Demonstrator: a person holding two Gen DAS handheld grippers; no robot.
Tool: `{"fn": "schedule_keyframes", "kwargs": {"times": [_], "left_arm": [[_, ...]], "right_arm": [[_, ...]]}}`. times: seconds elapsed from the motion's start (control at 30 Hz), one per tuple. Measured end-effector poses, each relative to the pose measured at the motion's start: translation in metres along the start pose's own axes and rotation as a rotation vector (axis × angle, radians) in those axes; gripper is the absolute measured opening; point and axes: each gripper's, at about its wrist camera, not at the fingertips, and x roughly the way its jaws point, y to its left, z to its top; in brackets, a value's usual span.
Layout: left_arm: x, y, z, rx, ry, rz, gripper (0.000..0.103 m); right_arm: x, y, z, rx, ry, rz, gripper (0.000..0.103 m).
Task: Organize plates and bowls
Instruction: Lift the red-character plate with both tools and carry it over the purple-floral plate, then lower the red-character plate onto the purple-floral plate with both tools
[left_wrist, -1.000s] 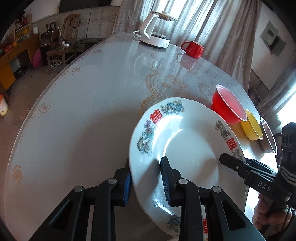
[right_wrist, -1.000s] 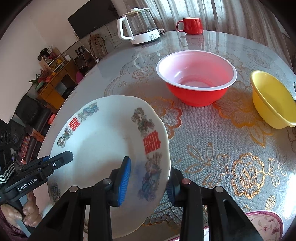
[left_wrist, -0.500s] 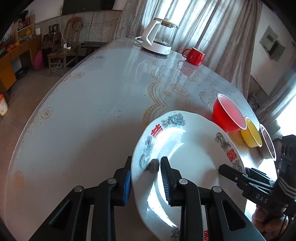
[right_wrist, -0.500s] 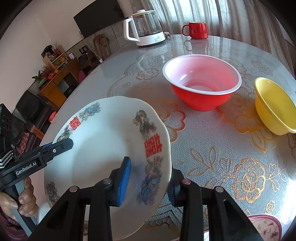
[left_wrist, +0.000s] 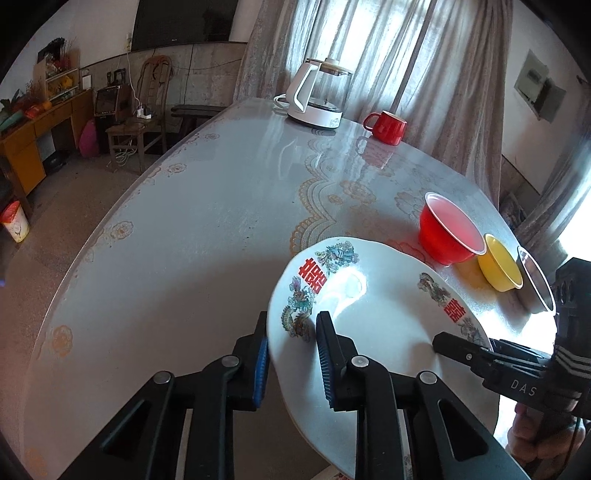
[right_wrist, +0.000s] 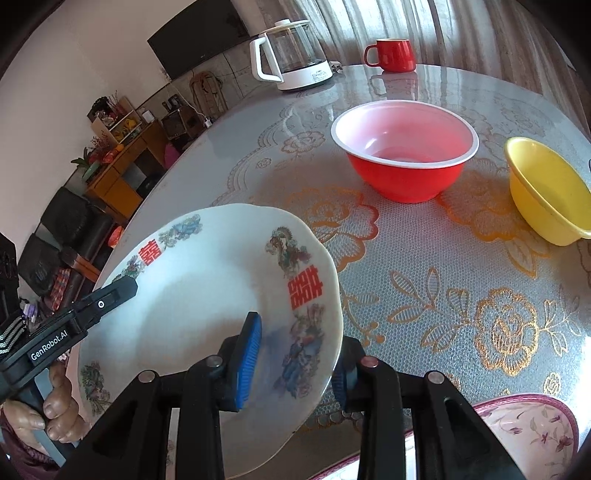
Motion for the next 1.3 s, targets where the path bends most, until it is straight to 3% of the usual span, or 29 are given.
{"fn": "schedule_keyframes", "kwargs": {"times": [0.2, 0.3, 0.43, 0.73, 1.3], "left_arm": [[-0.002, 0.000, -0.008, -0.006, -0.001, -0.017, 0.024], [-0.008, -0.007, -0.013, 0.007, -0.014, -0.050, 0.024], [-0.003, -0.007, -0.017, -0.003, -0.003, -0.054, 0.025], [-0.011, -0.008, -0.019, 0.021, -0.050, -0.053, 0.025], [-0.070, -0.046, -0.044, 0.086, -0.144, -0.082, 0.027]], "right_arm": [[-0.001, -0.001, 0.001, 0.015, -0.004, 0.017, 0.036], [-0.007, 0.006, -0.005, -0.029, -0.027, 0.036, 0.031], [-0.013, 0.010, -0.005, -0.055, -0.059, -0.010, 0.030], [-0.019, 0.007, -0.010, -0.071, -0.103, 0.007, 0.028], [-0.073, 0.009, -0.036, -0.096, -0.207, 0.028, 0.028]]}}
